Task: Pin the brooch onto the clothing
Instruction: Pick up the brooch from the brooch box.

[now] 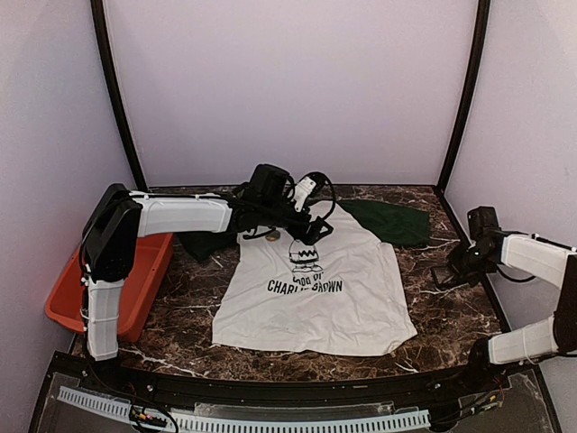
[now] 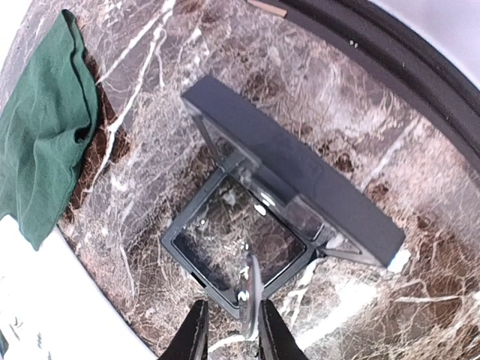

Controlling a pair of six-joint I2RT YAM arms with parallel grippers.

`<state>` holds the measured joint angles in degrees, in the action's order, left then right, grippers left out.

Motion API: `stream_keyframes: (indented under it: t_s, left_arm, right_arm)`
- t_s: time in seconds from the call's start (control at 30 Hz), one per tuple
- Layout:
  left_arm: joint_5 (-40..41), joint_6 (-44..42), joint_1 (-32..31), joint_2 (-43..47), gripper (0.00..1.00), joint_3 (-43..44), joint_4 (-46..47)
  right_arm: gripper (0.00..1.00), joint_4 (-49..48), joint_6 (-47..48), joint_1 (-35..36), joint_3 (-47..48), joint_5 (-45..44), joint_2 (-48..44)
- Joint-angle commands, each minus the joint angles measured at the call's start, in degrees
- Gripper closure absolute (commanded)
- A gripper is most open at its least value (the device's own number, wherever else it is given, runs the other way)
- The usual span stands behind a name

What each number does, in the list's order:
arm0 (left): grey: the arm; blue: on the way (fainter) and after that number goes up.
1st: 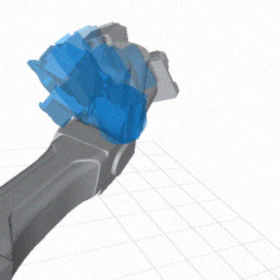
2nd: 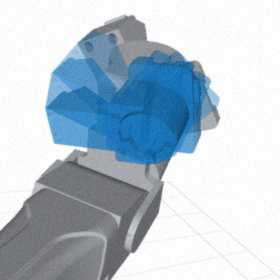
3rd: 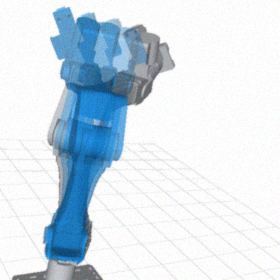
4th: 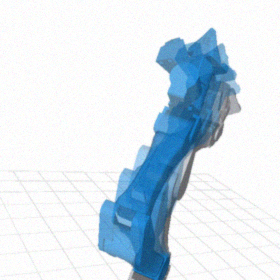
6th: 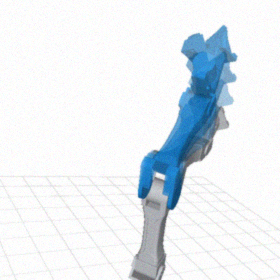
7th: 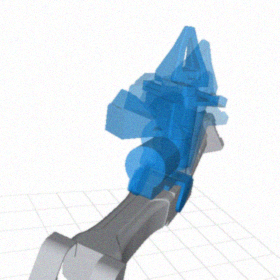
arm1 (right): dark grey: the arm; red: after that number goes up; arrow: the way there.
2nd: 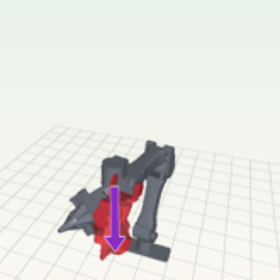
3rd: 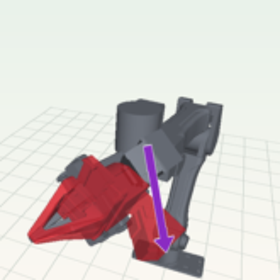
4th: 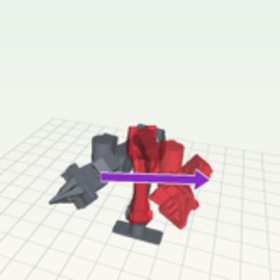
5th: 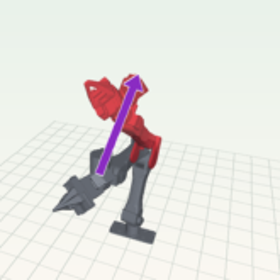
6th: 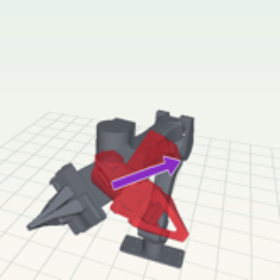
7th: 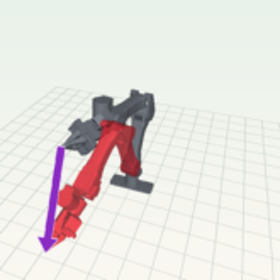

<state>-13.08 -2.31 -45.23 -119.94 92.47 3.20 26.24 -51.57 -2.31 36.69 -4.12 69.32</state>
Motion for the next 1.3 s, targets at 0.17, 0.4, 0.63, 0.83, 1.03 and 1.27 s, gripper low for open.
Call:
stream_keyframes:
  t_s: [0.17, 0.4, 0.63, 0.83, 1.03, 1.27]
  left_arm:
    - [-1.3, 0.8, -0.2, 1.6, 0.01, -0.9, 0.7]
    - [-1.3, 0.7, -0.3, 1.6, 0.01, -0.9, 0.7]
    - [-1.3, 0.7, -0.3, 1.4, 0.01, -0.8, 0.8]
    - [-2.7, -0.3, -0.3, 2.0, 0.01, -1.0, 1.4]
    - [-6.1, -5.5, 0.4, 6.6, 0.01, -5.9, 5.7]
    - [-12.2, 5.9, 6.8, 10.5, 0.01, -14.1, 13.3]
  right_arm:
    - [0.77, -2.4, 2.5, 0.0, -0.9, 2.0, 5.6]
    - [0.94, -3.5, 2.7, 0.0, -0.8, 3.5, 7.4]
    - [1.00, -2.7, 2.9, 0.0, 0.5, 3.9, 5.9]
    - [1.00, 0.0, 3.8, 1.9, 6.2, 9.0, 0.7]
    - [1.00, -1.6, 7.6, 11.8, 17.4, 13.7, -0.8]
    - [1.00, 1.3, 23.5, 28.4, 30.7, 8.2, 16.9]
